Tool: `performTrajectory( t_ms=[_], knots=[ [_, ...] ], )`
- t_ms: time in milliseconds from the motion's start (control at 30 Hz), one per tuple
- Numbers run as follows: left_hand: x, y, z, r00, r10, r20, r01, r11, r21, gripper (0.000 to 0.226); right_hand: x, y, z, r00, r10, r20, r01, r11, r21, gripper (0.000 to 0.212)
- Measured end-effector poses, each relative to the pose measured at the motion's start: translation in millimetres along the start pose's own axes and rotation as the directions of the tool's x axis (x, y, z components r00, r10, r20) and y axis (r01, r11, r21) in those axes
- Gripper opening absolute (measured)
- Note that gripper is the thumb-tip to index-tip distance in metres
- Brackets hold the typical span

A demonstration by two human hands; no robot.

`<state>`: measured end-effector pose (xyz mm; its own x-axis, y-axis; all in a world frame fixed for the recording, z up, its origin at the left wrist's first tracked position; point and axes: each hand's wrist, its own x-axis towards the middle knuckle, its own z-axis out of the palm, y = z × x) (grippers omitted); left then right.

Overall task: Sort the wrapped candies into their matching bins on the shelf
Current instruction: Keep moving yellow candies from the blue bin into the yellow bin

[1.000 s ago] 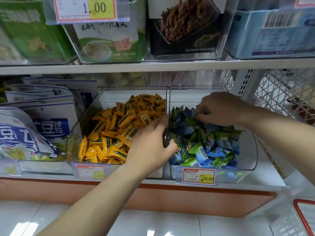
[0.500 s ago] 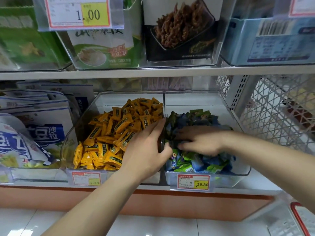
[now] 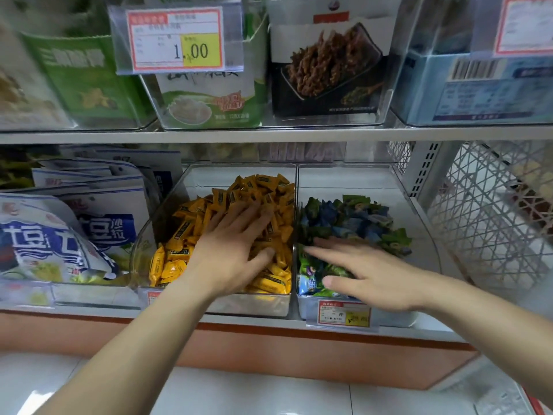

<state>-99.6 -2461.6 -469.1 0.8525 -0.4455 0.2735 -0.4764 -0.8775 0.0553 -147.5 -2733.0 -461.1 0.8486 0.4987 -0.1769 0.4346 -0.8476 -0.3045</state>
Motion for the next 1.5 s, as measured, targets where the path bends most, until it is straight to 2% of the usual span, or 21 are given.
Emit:
performTrajectory(
  t_ms=[33,100,200,267,400,500,567,600,667,767,833,900,1033,1100,1167,1233,1300,1367,1400,1433,1500],
  knots=[
    [-0.6,-6.9,4.3,0.998,-0.004,0.059,0.002,0.999,0.035,0.071,7.5,0.0,4.6,0.999,0.015,0.037,-0.012,0.997,-0.072,0.067],
    [3.5,-19.1,8.6,0.996,-0.019,0.082,0.014,0.998,0.065,0.073,23.1,5.1,9.1,0.997,0.06,0.051,-0.05,0.983,-0.176,0.07],
    [16.1,-31.0,4.9,0.997,-0.054,0.056,0.049,0.995,0.091,0.076,42.5,21.0,2.0,0.989,0.148,0.029,-0.139,0.968,-0.207,0.079],
    [22.7,-34.3,4.8,0.996,-0.081,0.046,0.076,0.991,0.11,0.078,52.8,31.2,-4.7,0.981,0.193,-0.028,-0.194,0.952,-0.236,0.077],
    [41.8,-40.9,-2.1,0.98,-0.16,0.119,0.15,0.985,0.084,0.082,62.4,29.5,-12.8,0.966,0.244,-0.084,-0.258,0.924,-0.281,0.072],
    [51.4,-40.7,-14.5,0.956,-0.196,0.219,0.163,0.974,0.159,0.09,54.5,19.7,-17.9,0.939,0.212,-0.271,-0.281,0.928,-0.247,0.063],
    [48.4,-32.3,-21.4,0.958,-0.2,0.203,0.163,0.969,0.185,0.094,40.2,18.6,-21.2,0.903,0.182,-0.39,-0.286,0.931,-0.227,0.059],
    [43.6,-25.2,-24.2,0.968,-0.195,0.157,0.171,0.974,0.149,0.092,30.9,21.0,-22.9,0.889,0.177,-0.423,-0.287,0.934,-0.212,0.058],
    [30.5,-5.3,-27.8,0.987,-0.157,0.026,0.158,0.987,-0.036,0.08,11.0,30.6,-27.1,0.875,0.192,-0.445,-0.299,0.936,-0.184,0.06],
    [11.0,32.8,-26.2,0.993,-0.111,-0.041,0.091,0.938,-0.333,0.069,-12.0,47.2,-33.8,0.916,0.251,-0.314,-0.339,0.901,-0.271,0.071],
    [0.7,52.6,-17.4,0.997,-0.072,0.005,0.068,0.923,-0.379,0.069,-16.6,53.7,-36.3,0.942,0.301,-0.151,-0.335,0.88,-0.336,0.076],
    [-8.0,61.9,-6.3,0.998,-0.047,0.034,0.057,0.917,-0.396,0.067,-13.6,55.8,-35.1,0.945,0.315,-0.087,-0.324,0.872,-0.368,0.074],
    [-15.1,61.9,3.4,0.996,-0.084,0.025,0.087,0.924,-0.372,0.068,7.1,45.3,-19.7,0.926,0.293,-0.239,-0.376,0.781,-0.498,0.052],
    [-13.5,60.3,2.6,0.995,-0.095,0.012,0.093,0.926,-0.366,0.068,21.0,38.8,-12.3,0.91,0.314,-0.27,-0.401,0.834,-0.379,0.039],
    [-12.7,57.6,2.7,0.997,-0.079,0.005,0.075,0.927,-0.368,0.066,31.3,29.9,-10.2,0.91,0.365,-0.195,-0.393,0.91,-0.132,0.045],
    [-11.5,49.7,0.3,0.994,-0.105,-0.02,0.091,0.926,-0.367,0.063,38.8,25.5,-10.1,0.923,0.357,-0.14,-0.359,0.933,0.014,0.053],
    [-6.5,35.2,-5.0,0.975,-0.17,-0.143,0.125,0.952,-0.281,0.057,41.0,22.3,-9.7,0.913,0.339,-0.224,-0.326,0.941,0.095,0.051],
    [1.0,17.1,-8.7,0.958,-0.154,-0.24,0.136,0.987,-0.089,0.057,41.2,16.0,-7.5,0.874,0.286,-0.393,-0.31,0.951,0.002,0.052],
    [5.2,9.0,-9.4,0.97,-0.144,-0.197,0.141,0.99,-0.029,0.061,40.9,11.7,-6.2,0.868,0.25,-0.428,-0.293,0.956,-0.036,0.056],
    [9.2,1.7,-8.6,0.983,-0.15,-0.11,0.151,0.988,0.003,0.066,41.4,7.8,-4.2,0.886,0.23,-0.401,-0.265,0.964,-0.031,0.062],
    [18.0,-11.4,-2.6,0.983,-0.172,0.067,0.167,0.983,0.082,0.069,45.2,5.4,2.6,0.946,0.227,-0.231,-0.234,0.972,-0.001,0.071]
  ],
)
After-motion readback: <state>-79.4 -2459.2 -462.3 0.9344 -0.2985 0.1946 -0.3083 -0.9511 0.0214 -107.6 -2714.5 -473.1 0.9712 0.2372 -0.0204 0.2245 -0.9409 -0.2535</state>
